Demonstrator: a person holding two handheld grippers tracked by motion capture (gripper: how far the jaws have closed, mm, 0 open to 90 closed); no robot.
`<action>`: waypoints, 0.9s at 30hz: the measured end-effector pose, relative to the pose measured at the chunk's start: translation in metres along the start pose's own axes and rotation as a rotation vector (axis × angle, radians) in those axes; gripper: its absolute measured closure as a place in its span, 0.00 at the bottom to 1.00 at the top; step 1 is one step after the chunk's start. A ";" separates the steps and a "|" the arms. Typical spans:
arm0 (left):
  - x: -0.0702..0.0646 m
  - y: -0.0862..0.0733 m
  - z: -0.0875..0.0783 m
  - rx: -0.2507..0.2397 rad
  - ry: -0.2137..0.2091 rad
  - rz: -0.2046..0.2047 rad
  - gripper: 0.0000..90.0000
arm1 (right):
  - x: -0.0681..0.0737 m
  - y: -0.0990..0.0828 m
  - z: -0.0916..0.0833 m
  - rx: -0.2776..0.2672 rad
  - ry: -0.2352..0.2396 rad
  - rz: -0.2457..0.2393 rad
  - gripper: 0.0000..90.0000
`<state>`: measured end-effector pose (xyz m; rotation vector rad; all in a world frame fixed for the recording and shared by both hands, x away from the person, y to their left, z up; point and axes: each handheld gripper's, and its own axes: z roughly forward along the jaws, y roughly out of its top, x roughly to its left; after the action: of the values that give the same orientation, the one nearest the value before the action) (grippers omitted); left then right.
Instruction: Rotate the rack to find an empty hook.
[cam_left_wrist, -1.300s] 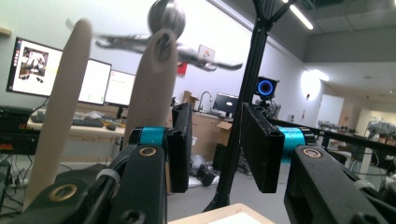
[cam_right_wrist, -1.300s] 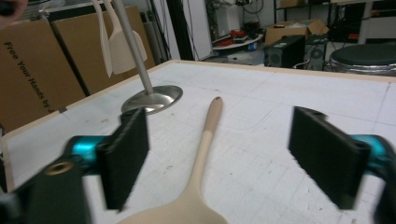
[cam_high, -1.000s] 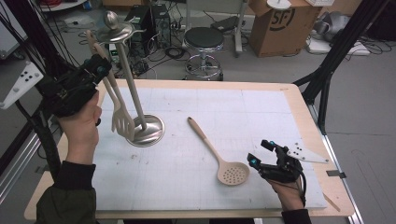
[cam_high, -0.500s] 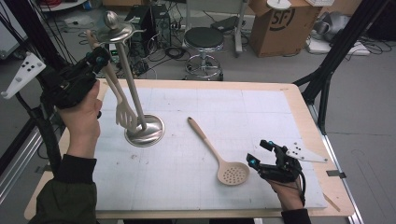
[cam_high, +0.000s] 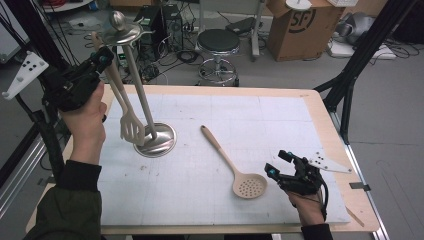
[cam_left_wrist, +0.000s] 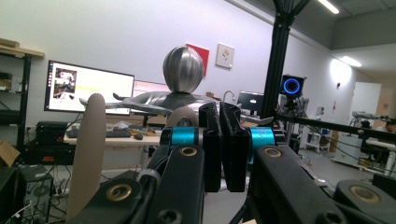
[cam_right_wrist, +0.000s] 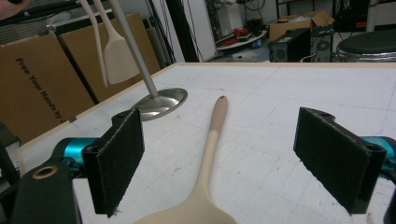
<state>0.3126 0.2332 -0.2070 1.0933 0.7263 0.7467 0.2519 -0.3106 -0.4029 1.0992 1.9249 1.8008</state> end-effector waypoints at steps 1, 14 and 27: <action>0.001 0.000 0.000 -0.001 0.008 -0.002 0.98 | 0.000 0.000 0.000 -0.001 -0.001 0.000 0.17; 0.008 0.002 -0.004 -0.014 0.017 -0.016 1.00 | 0.000 0.000 -0.002 -0.013 -0.010 -0.008 0.17; 0.015 0.004 -0.007 -0.024 0.019 -0.031 1.00 | 0.001 0.000 -0.002 -0.014 -0.010 -0.014 0.17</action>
<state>0.3141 0.2500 -0.2078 1.0525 0.7473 0.7382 0.2502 -0.3118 -0.4021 1.0850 1.9066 1.7958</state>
